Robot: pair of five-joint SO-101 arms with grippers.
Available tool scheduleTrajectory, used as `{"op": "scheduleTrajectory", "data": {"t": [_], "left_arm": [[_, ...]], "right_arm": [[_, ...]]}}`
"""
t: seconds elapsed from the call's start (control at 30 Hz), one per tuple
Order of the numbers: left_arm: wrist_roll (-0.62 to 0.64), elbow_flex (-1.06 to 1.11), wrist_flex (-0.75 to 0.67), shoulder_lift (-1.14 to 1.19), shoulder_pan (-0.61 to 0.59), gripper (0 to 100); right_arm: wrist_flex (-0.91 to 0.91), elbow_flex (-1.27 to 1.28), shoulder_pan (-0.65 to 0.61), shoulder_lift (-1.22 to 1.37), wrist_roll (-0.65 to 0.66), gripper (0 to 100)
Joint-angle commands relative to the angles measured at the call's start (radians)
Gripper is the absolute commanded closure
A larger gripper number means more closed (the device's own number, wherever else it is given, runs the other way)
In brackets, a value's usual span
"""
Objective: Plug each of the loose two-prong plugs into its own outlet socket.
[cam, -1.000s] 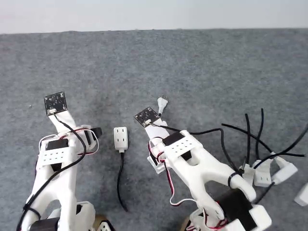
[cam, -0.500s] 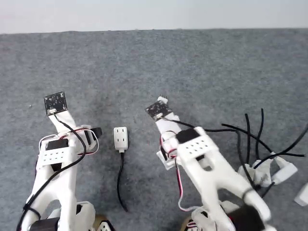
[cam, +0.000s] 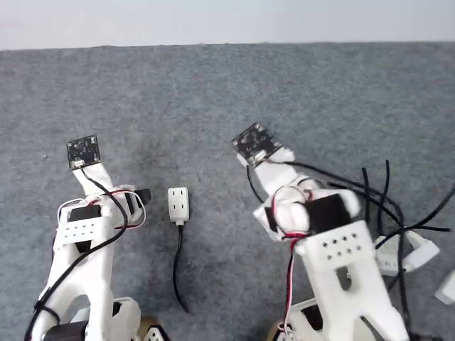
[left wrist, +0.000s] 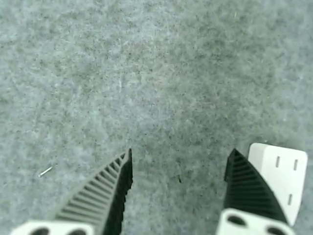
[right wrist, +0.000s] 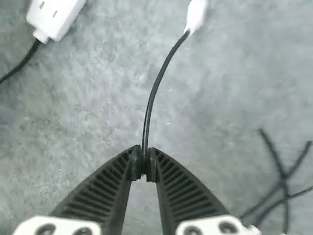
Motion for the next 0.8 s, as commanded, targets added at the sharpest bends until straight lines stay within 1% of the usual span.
{"op": "scheduleTrajectory", "data": {"t": [0.0,0.2,0.33,0.4,0.5,0.67,0.77], "left_arm": [[-0.014,-0.050,-0.018,-0.003,0.003,71],[-0.014,-0.050,-0.018,-0.003,0.003,71],[-0.014,-0.048,-0.018,-0.005,0.003,71],[-0.014,-0.047,-0.018,-0.005,0.003,71],[-0.014,-0.047,-0.018,-0.005,0.003,71],[-0.014,-0.047,-0.018,-0.005,0.003,71],[-0.015,-0.047,-0.018,-0.005,0.003,71]], "right_arm": [[0.091,-0.206,0.030,-0.022,0.025,99.1],[0.242,-0.466,0.035,0.024,0.025,99.1],[0.325,-0.609,0.038,0.122,0.011,99.1],[0.321,-0.608,0.039,0.191,-0.023,99.1],[0.292,-0.586,0.038,0.303,-0.034,99.0],[0.168,-0.580,0.039,0.446,-0.066,99.0],[0.105,-0.585,0.039,0.532,-0.063,99.0]]}}
